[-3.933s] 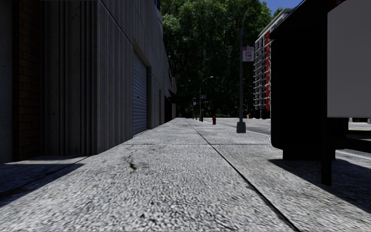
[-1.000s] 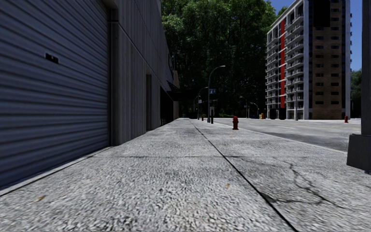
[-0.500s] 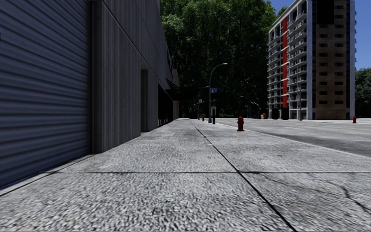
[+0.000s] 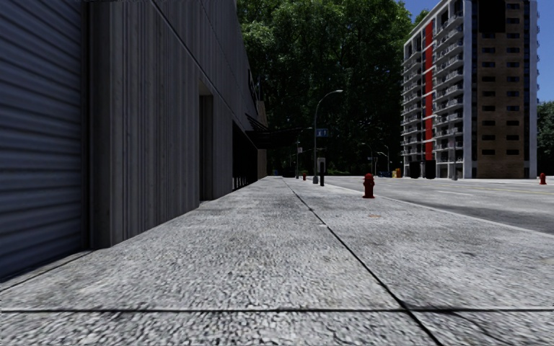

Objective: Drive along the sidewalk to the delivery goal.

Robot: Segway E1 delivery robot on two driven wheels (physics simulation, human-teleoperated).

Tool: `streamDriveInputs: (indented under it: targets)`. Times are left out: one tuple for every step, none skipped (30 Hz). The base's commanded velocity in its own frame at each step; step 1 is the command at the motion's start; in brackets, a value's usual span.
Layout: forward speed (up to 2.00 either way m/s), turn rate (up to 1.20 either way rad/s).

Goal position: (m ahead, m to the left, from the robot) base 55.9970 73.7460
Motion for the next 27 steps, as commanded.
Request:
streamDriveInputs:
  targets:
    - [2.00, 0.00]
    - [2.00, 0.00]
    - [2.00, 0.00]
    - [2.00, 0.00]
    - [2.00, 0.00]
    - [2.00, 0.00]
    - [2.00, 0.00]
    - [2.00, 0.00]
    - [2.00, 0.00]
    - [2.00, 0.00]
    - [2.00, 0.00]
    - [2.00, 0.00]
    - [2.00, 0.00]
    - [2.00, 0.00]
    - [2.00, 0.00]
    - [2.00, 0.00]
    - [2.00, 0.00]
    - [2.00, 0.00]
    - [2.00, 0.00]
    - [2.00, 0.00]
    - [2.00, 0.00]
    - [2.00, 0.00]
    - [2.00, 0.00]
    - [2.00, 0.00]
    - [2.00, 0.00]
    - [2.00, 0.00]
    - [2.00, 0.00]
